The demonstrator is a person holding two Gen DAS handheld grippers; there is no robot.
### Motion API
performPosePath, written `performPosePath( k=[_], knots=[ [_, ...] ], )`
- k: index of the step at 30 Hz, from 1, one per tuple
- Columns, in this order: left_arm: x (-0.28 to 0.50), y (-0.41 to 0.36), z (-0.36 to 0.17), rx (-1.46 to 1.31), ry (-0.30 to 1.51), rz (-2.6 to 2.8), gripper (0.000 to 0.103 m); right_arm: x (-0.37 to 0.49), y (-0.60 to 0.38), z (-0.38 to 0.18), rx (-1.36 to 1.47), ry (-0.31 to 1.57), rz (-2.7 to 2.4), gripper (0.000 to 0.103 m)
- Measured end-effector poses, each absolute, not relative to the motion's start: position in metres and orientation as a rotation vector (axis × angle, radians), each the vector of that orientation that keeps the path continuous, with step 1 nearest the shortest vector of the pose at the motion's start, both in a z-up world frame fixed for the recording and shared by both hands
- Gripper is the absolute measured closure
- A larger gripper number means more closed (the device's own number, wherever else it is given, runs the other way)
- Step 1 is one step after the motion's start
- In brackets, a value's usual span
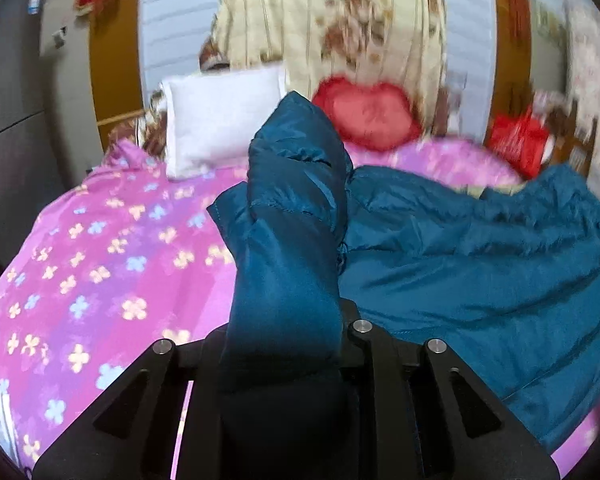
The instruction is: Fold large clothes
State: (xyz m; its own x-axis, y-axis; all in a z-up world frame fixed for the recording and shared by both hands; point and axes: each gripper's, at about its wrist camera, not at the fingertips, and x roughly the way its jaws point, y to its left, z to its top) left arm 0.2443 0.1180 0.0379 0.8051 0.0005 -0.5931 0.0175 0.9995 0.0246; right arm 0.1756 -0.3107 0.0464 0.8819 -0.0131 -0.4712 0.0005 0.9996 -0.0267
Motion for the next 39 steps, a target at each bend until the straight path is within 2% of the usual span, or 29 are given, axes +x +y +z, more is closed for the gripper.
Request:
performPosePath(
  k=[2, 3, 4, 7, 8, 10, 15, 16, 22, 29, 31, 33, 35, 37, 39],
  knots=[
    [0.268, 0.114, -0.007, 0.075, 0.747, 0.024, 0.076, 0.203, -0.328, 0.013, 0.070, 0.592, 0.023, 0.077],
    [0.274, 0.113, -0.026, 0.078, 0.784, 0.037, 0.057, 0.213, -0.334, -0.004, 0.105, 0.653, 0.030, 0.071],
    [0.272, 0.116, -0.036, 0.051, 0.749, 0.042, 0.054, 0.222, -0.338, -0.024, 0.129, 0.722, 0.034, 0.049],
    [0.268, 0.123, -0.045, 0.004, 0.751, 0.035, 0.051, 0.221, -0.356, -0.044, 0.243, 0.747, -0.016, 0.019],
    [0.268, 0.126, -0.046, -0.017, 0.756, 0.025, 0.050, 0.219, -0.360, -0.049, 0.269, 0.754, -0.029, 0.017],
    [0.266, 0.133, -0.052, -0.057, 0.767, 0.023, 0.044, 0.215, -0.360, -0.058, 0.304, 0.758, -0.021, 0.017],
    [0.258, 0.131, -0.056, -0.059, 0.769, 0.051, 0.037, 0.205, -0.350, -0.057, 0.251, 0.740, -0.058, 0.017],
    [0.267, 0.129, -0.040, -0.058, 0.770, 0.055, 0.036, 0.202, -0.351, -0.055, 0.249, 0.731, -0.062, 0.017],
    [0.277, 0.128, -0.029, -0.047, 0.771, 0.080, 0.031, 0.196, -0.349, -0.010, 0.183, 0.598, -0.080, 0.017],
    [0.279, 0.129, -0.028, -0.043, 0.770, 0.107, 0.027, 0.191, -0.324, 0.013, 0.046, 0.543, -0.046, 0.017],
    [0.278, 0.130, -0.027, -0.039, 0.765, 0.129, 0.022, 0.185, -0.317, 0.025, 0.048, 0.510, -0.029, 0.017],
    [0.273, 0.127, -0.021, -0.009, 0.754, 0.174, 0.022, 0.178, -0.308, 0.037, 0.071, 0.494, -0.015, 0.017],
    [0.257, 0.124, 0.000, 0.015, 0.685, 0.254, 0.023, 0.169, -0.296, 0.045, 0.108, 0.482, 0.029, 0.017],
    [0.223, 0.119, 0.037, -0.018, 0.517, 0.288, 0.023, 0.163, -0.282, 0.049, 0.120, 0.488, 0.095, 0.017],
    [0.198, 0.105, 0.064, -0.042, 0.426, 0.256, 0.023, 0.158, -0.266, 0.051, 0.085, 0.497, 0.135, 0.017]
  ],
)
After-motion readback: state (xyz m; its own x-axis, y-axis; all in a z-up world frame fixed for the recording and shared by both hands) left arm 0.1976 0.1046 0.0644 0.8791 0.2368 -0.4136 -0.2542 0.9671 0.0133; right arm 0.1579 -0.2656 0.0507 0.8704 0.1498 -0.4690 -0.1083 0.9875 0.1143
